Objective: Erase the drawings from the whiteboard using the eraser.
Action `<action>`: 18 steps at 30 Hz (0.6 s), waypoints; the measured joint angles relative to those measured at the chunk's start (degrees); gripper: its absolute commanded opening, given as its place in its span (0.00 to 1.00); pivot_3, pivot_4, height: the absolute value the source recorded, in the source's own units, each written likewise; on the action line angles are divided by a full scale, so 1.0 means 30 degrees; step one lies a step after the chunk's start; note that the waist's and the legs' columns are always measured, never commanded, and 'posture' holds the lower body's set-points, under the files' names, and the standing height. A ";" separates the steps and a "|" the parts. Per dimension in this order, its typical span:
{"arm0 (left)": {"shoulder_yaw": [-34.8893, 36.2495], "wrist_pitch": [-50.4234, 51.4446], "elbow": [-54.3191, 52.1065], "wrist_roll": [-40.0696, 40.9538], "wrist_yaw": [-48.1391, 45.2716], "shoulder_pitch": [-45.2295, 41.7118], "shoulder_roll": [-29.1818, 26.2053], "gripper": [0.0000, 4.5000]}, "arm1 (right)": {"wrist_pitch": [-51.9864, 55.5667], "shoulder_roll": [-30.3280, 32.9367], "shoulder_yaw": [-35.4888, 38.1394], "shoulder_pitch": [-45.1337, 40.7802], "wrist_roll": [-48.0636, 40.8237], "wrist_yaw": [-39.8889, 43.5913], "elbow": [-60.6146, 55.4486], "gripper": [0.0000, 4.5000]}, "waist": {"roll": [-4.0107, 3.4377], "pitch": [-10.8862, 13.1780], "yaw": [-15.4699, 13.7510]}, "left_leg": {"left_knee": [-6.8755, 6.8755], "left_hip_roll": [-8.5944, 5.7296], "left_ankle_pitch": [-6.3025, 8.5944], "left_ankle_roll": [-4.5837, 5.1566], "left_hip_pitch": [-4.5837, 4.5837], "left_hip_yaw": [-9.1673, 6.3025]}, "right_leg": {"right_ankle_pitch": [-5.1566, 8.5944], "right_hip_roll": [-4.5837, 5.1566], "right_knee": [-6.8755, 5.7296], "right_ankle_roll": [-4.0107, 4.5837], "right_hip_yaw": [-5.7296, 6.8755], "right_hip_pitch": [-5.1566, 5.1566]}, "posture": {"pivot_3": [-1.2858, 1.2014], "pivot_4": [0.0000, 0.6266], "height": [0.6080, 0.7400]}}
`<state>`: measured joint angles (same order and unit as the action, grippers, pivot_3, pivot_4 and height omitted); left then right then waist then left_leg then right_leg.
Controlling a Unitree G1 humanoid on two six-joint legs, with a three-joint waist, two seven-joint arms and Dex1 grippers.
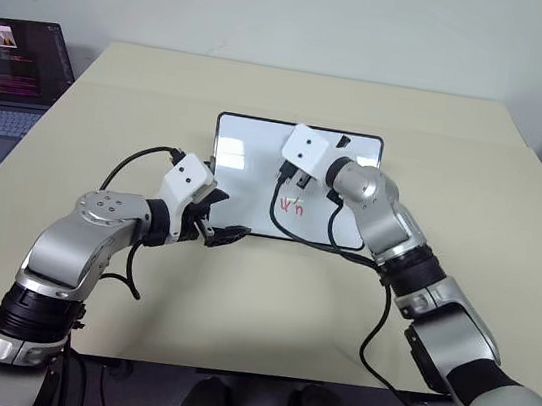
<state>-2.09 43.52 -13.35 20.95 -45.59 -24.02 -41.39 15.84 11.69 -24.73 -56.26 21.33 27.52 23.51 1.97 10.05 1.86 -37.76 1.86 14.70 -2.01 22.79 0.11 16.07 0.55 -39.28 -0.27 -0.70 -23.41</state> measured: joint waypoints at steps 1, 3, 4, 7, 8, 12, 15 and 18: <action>0.0000 0.0000 -0.0001 0.0002 -0.0004 -0.0001 0.0000 1.00 | 0.0093 0.0049 -0.0095 0.0168 0.0021 0.0267 -0.0230 0.27 | 0.0000 0.0000 0.0000 | -0.0001 0.0000 0.0000 0.0000 -0.0002 -0.0003 | 0.0000 0.0000 -0.0003 0.0000 0.0002 0.0003 | 0.52 0.24 1.00; 0.0000 0.0000 -0.0001 0.0000 -0.0008 0.0000 -0.0001 1.00 | 0.0226 0.0223 -0.0156 0.0361 0.0098 0.0636 -0.0513 0.27 | 0.0000 0.0000 -0.0001 | -0.0006 -0.0004 0.0000 0.0000 -0.0006 -0.0004 | -0.0001 0.0000 -0.0014 -0.0002 0.0003 0.0005 | 0.52 0.24 1.00; 0.0000 0.0000 -0.0001 0.0000 -0.0011 0.0000 -0.0001 1.00 | 0.0325 0.0334 -0.0188 0.0406 0.0138 0.0802 -0.0665 0.27 | 0.0000 0.0000 0.0000 | -0.0007 -0.0005 -0.0001 0.0000 -0.0008 -0.0005 | -0.0003 0.0000 -0.0018 -0.0004 0.0003 0.0005 | 0.52 0.24 1.00; 0.0000 0.0000 0.0000 0.0000 -0.0024 0.0000 -0.0002 1.00 | 0.0510 0.0500 -0.0271 0.0504 0.0199 0.1027 -0.0939 0.27 | 0.0000 0.0000 -0.0023 | -0.0009 -0.0007 -0.0001 -0.0001 -0.0008 -0.0009 | -0.0003 0.0000 -0.0021 -0.0006 0.0006 0.0006 | 0.52 0.24 1.00; 0.0000 0.0000 0.0000 0.0000 -0.0027 0.0000 -0.0002 1.00 | 0.0547 0.0529 -0.0271 0.0546 0.0217 0.1085 -0.1035 0.27 | 0.0001 0.0000 -0.0023 | -0.0009 -0.0007 -0.0001 0.0000 -0.0008 -0.0007 | -0.0003 0.0000 -0.0021 -0.0006 0.0005 0.0006 | 0.52 0.24 1.00; 0.0000 -0.0013 0.0003 -0.0001 -0.0092 0.0002 -0.0029 1.00 | 0.1295 0.0044 0.0953 0.1156 -0.0803 0.0894 -0.1675 0.27 | 0.0000 0.0001 -0.0041 | -0.0008 -0.0005 -0.0001 -0.0001 0.0010 -0.0016 | -0.0004 0.0001 -0.0010 -0.0006 0.0015 0.0003 | 0.52 0.24 1.00; 0.0000 -0.0067 0.0054 -0.0003 -0.0322 0.0006 -0.0218 1.00 | 0.2505 -0.0288 0.2275 0.1613 -0.2042 0.0947 -0.2746 0.27 | -0.0008 0.0011 -0.0031 | -0.0008 -0.0003 -0.0001 -0.0002 0.0047 -0.0005 | -0.0004 0.0003 -0.0006 -0.0005 0.0005 -0.0036 | 0.52 0.24 1.00; -0.0011 -0.0336 0.0132 0.0000 -0.0968 0.0099 -0.0795 1.00 | 0.4352 -0.0326 0.3791 0.2376 -0.3626 0.1416 -0.6263 0.27 | -0.0015 0.0016 -0.0042 | 0.0048 0.0007 0.0002 -0.0004 0.0067 -0.0018 | -0.0004 0.0002 0.0059 -0.0005 0.0021 -0.0045 | 0.52 0.24 1.00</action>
<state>-2.12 42.51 -12.96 20.95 -48.49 -23.72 -43.77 28.89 10.72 -13.35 -49.13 10.45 31.77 4.72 1.93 10.09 1.74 -37.62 1.88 14.71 -2.02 22.99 0.05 16.06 0.56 -39.10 -0.29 -0.64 -23.54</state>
